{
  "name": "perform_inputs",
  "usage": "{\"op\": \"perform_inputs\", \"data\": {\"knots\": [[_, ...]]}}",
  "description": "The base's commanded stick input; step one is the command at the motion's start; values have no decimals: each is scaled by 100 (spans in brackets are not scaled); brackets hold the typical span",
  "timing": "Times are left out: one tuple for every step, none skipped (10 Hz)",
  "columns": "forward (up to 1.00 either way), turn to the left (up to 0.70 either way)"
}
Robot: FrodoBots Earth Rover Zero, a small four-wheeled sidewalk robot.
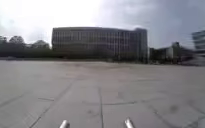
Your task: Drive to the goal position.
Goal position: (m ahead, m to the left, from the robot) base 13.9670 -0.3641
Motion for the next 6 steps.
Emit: {"op": "perform_inputs", "data": {"knots": [[100,0],[100,0],[100,0],[100,0],[100,0],[100,0]]}}
